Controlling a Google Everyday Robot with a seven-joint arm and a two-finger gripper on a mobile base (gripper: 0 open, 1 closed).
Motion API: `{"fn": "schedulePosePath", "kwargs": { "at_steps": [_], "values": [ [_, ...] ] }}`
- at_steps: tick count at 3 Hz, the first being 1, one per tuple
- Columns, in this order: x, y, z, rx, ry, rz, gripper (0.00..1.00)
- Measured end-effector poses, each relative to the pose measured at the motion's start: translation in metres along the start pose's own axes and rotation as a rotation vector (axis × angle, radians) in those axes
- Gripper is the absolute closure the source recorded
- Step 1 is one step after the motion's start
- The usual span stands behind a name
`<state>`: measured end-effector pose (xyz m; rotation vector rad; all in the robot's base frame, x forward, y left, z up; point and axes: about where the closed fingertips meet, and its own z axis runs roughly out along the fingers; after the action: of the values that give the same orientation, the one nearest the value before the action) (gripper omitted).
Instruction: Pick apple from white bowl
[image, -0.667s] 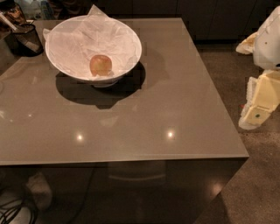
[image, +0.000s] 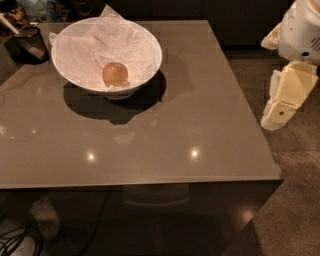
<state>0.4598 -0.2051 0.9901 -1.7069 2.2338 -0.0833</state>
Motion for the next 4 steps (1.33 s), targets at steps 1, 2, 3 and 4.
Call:
{"fn": "schedulePosePath", "kwargs": {
  "at_steps": [1,2,3,4],
  "values": [
    [-0.019,-0.023,0.009,-0.041,0.026,-0.011,0.00],
    [-0.048,-0.042,0.014,-0.052,0.013,-0.055,0.00],
    [-0.055,-0.048,0.013,-0.024,-0.008,-0.058,0.00],
    [-0.078,-0.058,0.016,-0.008,-0.040,-0.067,0.00]
  ]
}}
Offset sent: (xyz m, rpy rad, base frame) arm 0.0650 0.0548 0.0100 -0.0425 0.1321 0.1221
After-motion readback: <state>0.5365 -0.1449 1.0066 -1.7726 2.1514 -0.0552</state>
